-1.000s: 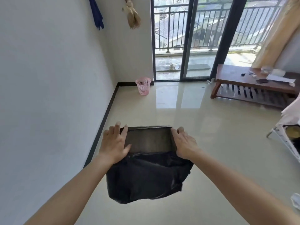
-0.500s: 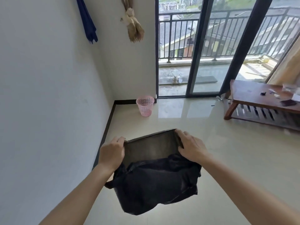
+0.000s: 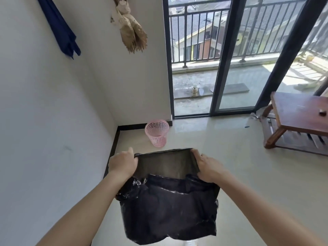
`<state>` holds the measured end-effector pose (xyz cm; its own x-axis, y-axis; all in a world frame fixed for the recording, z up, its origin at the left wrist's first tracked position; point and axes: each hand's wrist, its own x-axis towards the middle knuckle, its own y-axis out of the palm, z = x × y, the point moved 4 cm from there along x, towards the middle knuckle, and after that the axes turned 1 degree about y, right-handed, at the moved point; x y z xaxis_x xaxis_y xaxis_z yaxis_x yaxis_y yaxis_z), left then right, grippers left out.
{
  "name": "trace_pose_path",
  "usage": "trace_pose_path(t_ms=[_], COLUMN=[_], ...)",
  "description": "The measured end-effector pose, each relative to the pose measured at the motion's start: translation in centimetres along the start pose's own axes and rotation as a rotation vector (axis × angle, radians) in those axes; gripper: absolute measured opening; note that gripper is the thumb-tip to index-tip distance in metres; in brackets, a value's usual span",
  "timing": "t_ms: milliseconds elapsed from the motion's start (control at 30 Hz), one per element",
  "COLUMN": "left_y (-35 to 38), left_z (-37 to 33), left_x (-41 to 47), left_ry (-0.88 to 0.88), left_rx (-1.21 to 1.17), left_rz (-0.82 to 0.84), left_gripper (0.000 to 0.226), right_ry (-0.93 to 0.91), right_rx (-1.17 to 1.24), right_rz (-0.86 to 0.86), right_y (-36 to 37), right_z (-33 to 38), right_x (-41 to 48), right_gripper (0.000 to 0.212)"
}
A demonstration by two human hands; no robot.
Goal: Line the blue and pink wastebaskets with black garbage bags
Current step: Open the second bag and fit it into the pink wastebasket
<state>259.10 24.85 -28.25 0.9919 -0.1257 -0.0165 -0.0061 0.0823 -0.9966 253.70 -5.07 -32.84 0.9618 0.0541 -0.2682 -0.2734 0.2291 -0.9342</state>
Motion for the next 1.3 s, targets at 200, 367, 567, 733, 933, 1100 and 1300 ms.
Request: trace_pose_path(t_ms=[200,367,567,733,933,1100,1300], left_y=[-1.8,0.3,3.6,4.5,8.8,18.8,35.1], left_z=[1.7,3.8,4.5,4.7,3.8,2.3,0.5], left_x=[15.8,27.7,43.1,56.1,66.2,69.9,73.3], left_ry=[-0.143,-0.244,-0.146,-0.074,-0.176,-0.41,-0.579], left_rx=[-0.043,-0.273,-0.353,-0.344,-0.52,-0.745,-0.714], left_rz=[0.014,0.03,0.133,0.228,0.221,0.345,0.416], left_gripper=[0.048,0.065,0.082,0.096,0.082,0.091,0.035], right_ry=[-0.054,0.035,0.241,0.567,0.645,0.611,0.592], right_rx=[0.367,0.656,0.031,-0.008,0.275,0.512,0.624], right_rz=[-0.194,-0.248,-0.065,-0.005,-0.182,-0.059,0.202], right_y=[-9.5,-12.8,-13.6,-14.9,-14.8,-7.7,7.3], right_z=[1.6,2.0,-0.6,-3.0,-5.6,-8.4,-10.8], right_x=[16.5,29.9,44.6,54.3,63.4,73.2,84.7], right_gripper=[0.045,0.082,0.022,0.031,0.031,0.032,0.041])
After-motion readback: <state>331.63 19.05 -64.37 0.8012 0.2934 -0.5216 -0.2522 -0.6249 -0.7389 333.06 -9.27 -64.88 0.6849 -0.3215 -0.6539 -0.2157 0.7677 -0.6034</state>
